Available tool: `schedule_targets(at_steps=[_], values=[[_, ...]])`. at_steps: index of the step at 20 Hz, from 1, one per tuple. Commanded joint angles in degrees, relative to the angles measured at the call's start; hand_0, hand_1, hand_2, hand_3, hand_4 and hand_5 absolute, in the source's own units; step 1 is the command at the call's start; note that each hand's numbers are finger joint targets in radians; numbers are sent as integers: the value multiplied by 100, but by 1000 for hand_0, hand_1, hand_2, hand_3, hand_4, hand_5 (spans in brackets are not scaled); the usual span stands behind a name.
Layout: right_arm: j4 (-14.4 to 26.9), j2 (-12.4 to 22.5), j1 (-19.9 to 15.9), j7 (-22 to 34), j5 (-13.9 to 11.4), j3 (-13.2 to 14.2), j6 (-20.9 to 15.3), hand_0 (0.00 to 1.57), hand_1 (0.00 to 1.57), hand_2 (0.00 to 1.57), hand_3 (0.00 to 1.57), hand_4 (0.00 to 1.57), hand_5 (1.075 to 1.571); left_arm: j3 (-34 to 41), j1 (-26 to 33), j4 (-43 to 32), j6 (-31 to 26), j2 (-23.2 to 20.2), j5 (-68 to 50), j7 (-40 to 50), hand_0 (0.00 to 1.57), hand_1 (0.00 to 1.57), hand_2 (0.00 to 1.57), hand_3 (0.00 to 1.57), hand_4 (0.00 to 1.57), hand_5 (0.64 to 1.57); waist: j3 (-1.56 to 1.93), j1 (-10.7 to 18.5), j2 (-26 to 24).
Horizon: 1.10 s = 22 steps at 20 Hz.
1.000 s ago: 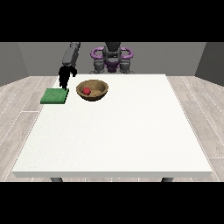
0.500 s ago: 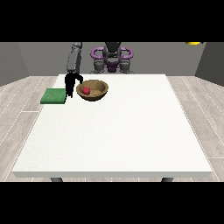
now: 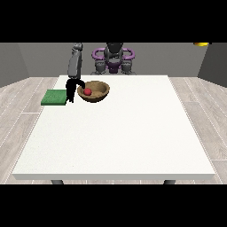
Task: Pick the cup and pour the ball into the bowl, then pick the bowl and place it on the pad
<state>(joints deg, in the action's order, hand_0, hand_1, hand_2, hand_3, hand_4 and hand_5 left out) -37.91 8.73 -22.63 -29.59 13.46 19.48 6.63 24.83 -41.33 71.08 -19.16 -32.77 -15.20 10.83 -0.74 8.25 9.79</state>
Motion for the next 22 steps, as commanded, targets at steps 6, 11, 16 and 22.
schedule_targets(at_steps=[6,11,16,22], values=[[235,-345,-396,166,-85,-214,-384,0,0,0,0,463,1550,330,163,-250,-285,-466,-280,-121,0,0,0,0,1022,1537,75,-54,45],[705,-122,-248,238,6,119,-803,0,0,0,0,615,1568,225,-61,160,-117,-454,-367,186,0,0,0,0,1023,1540,84,118,317],[733,224,336,376,-499,-75,-1425,1571,1571,1571,1571,944,1471,310,20,105,-272,-416,-550,101,0,0,0,0,1028,1529,68,200,480],[291,486,365,881,-768,-281,-2055,1571,1571,1571,1365,960,1536,379,15,-64,-415,-492,-656,48,0,0,0,0,1143,1520,48,248,327]])
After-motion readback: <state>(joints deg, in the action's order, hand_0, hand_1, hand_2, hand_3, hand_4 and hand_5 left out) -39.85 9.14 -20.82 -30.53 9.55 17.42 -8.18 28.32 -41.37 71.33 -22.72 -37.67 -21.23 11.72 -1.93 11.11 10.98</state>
